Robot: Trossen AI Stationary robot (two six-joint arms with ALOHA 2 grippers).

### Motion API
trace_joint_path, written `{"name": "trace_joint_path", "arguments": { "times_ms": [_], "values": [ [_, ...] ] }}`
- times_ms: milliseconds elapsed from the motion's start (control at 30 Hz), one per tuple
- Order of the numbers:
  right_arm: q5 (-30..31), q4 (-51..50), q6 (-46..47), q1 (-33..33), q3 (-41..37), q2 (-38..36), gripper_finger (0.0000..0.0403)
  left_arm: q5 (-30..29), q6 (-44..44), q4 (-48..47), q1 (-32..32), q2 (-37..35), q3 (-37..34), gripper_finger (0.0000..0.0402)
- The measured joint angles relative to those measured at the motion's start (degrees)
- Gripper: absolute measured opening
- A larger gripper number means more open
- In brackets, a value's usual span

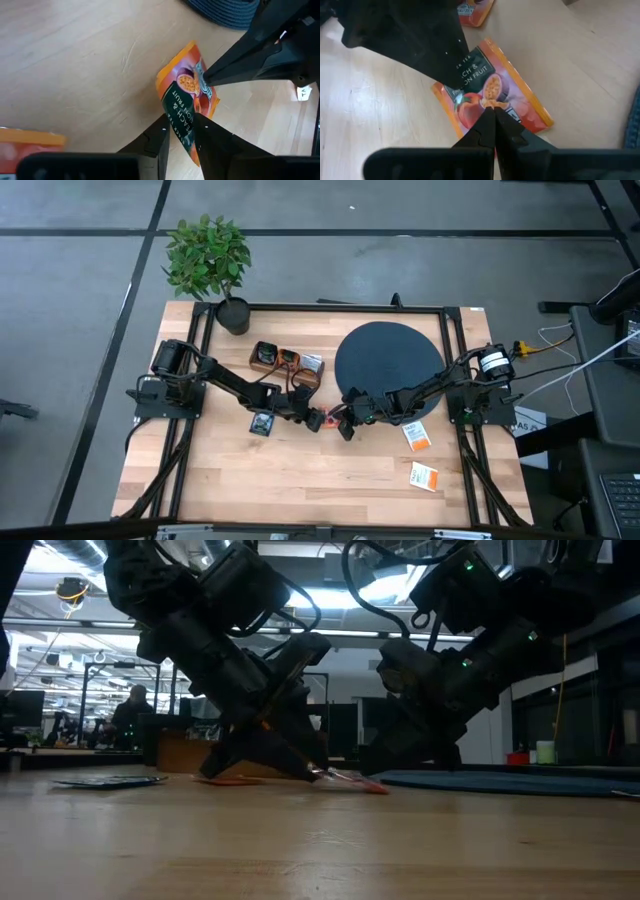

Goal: Pick & Place Tea
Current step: Put the right orange tea bag into the middle section of the wooden organizer

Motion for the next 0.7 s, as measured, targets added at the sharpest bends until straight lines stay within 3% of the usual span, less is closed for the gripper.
{"name": "trace_joint_path", "arguments": {
  "times_ms": [333, 700],
  "values": [
    [-1.22, 0.33, -6.17, 0.0, -0.01, -1.63, 0.0003, 3.2, 4.04, 0.03, 0.0, -0.01, 0.0, 0.0009],
    [-1.57, -1.21, -14.27, 0.72, -0.42, -12.97, 0.0003, 9.05, 9.61, -0.17, 0.0, -4.24, -0.07, 0.0003]
  ]
}}
